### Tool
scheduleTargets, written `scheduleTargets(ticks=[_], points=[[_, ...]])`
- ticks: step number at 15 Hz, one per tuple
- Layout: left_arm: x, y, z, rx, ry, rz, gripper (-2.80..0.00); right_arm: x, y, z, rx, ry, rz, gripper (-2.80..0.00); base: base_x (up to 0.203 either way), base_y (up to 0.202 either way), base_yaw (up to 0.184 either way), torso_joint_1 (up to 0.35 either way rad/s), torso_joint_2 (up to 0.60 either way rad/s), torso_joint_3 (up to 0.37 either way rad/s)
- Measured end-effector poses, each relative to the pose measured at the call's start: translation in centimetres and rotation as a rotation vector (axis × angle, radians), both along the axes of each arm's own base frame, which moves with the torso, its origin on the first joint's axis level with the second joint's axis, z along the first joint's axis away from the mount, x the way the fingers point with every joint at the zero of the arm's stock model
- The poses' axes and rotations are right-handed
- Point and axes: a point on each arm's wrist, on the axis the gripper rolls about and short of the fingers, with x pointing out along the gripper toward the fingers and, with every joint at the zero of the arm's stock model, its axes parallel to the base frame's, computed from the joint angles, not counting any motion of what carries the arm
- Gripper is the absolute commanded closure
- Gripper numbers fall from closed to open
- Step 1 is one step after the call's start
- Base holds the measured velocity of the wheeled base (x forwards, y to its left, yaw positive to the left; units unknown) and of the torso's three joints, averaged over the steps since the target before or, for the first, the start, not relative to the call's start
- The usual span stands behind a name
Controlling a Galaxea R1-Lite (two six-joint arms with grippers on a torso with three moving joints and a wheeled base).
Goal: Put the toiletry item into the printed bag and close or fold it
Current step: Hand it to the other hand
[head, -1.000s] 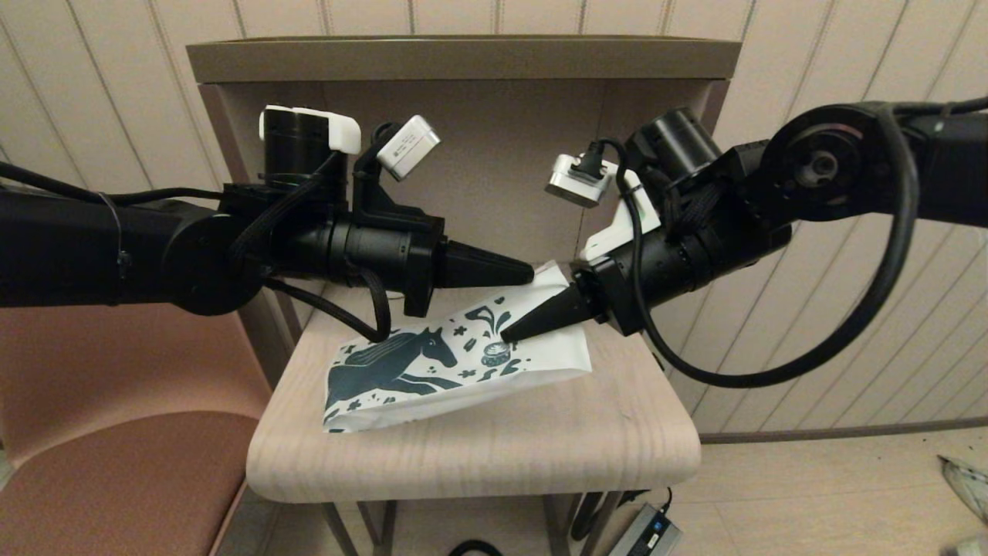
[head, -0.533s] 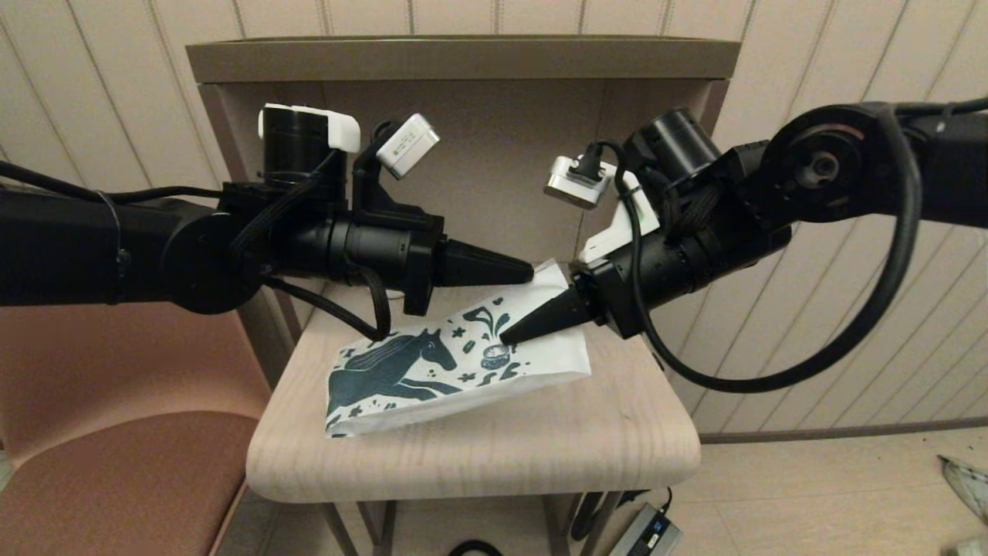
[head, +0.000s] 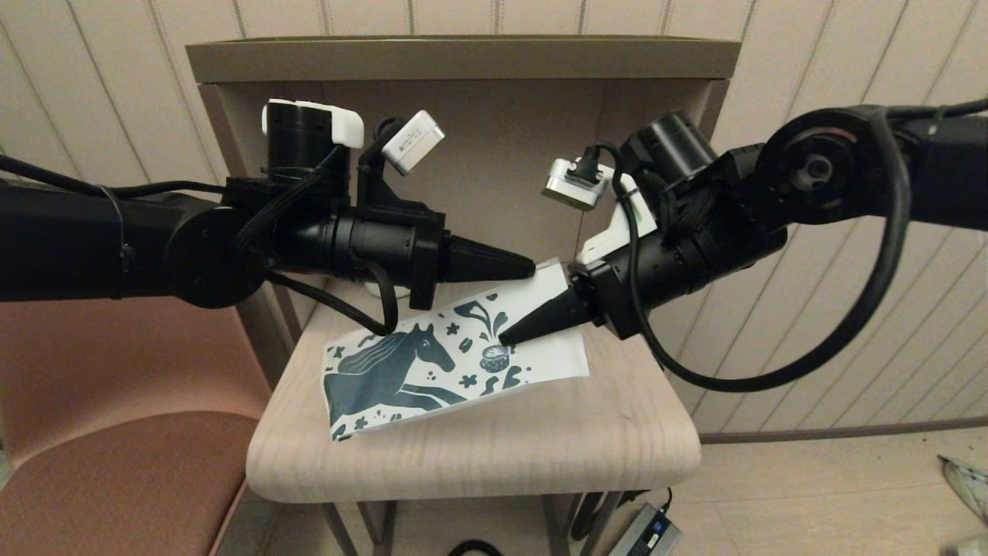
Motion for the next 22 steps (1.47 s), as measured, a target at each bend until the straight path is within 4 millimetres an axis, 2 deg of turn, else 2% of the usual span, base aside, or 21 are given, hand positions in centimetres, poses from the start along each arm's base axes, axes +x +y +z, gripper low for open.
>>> scheduleTargets(ticks=[8, 12, 16, 22], points=[[0.0, 0.3, 0.4, -0.008, -0.011, 0.004, -2.80, 0.1, -0.1, -0.4, -0.019, -0.024, -0.008, 0.00, 0.000, 0.000, 0.000, 0.000, 0.00, 0.000], [0.4, 1.7, 1.5, -0.026, -0.039, 0.035, -2.80, 0.8, -0.3, -0.8, -0.093, -0.223, -0.081, 0.00, 0.000, 0.000, 0.000, 0.000, 0.00, 0.000], [0.5, 2.1, 1.9, -0.035, -0.059, 0.046, -2.80, 0.8, -1.3, 0.2, -0.087, -0.334, -0.079, 0.00, 0.000, 0.000, 0.000, 0.000, 0.00, 0.000], [1.2, 2.1, 1.7, -0.041, -0.073, 0.053, -2.80, -0.9, -1.1, 0.4, -0.141, -0.434, -0.010, 0.00, 0.000, 0.000, 0.000, 0.000, 0.00, 0.000]])
